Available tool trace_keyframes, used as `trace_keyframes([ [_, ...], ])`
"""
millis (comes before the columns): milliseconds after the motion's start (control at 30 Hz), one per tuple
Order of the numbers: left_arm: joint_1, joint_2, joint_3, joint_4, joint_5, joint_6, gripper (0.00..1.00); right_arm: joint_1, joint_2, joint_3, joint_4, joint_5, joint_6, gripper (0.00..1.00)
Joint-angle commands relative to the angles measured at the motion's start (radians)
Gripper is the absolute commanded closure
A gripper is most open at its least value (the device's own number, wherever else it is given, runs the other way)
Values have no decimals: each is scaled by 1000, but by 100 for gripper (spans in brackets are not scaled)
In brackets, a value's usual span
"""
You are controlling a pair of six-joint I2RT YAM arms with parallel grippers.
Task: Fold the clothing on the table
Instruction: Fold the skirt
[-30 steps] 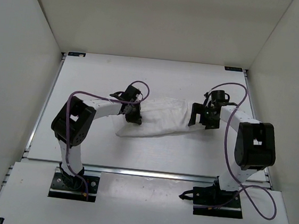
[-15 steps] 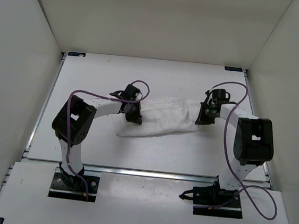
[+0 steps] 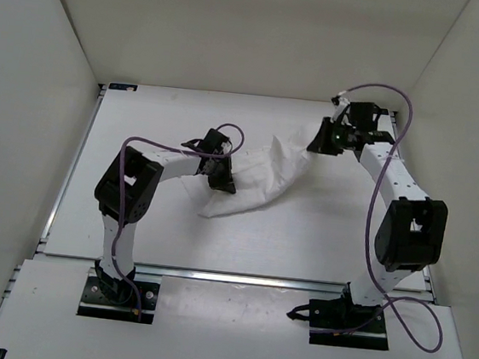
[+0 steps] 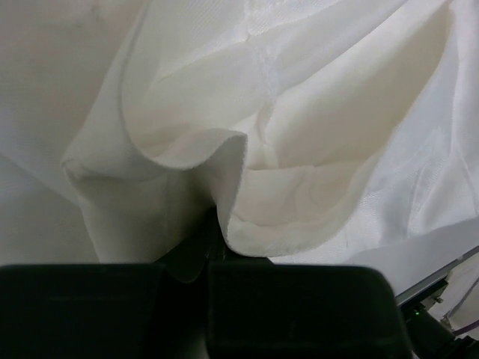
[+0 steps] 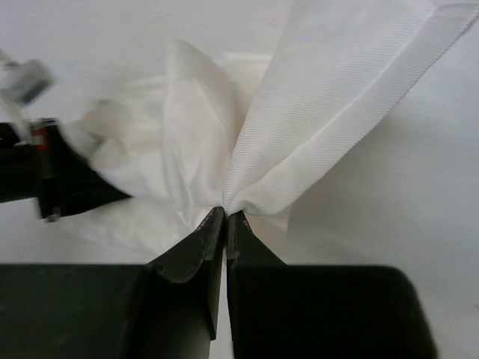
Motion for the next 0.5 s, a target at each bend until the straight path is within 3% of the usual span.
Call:
trace_keyframes([
  [0,9,91,9,-33,-33,-6,100,118,-60,96,-4,-94,-18,100],
  [267,77,166,9,75,154,-89,100,385,26,100,2,-163,-56,100],
  [467,137,172,16,84,218,-72,100,484,75,116,20,-210,-45,100],
])
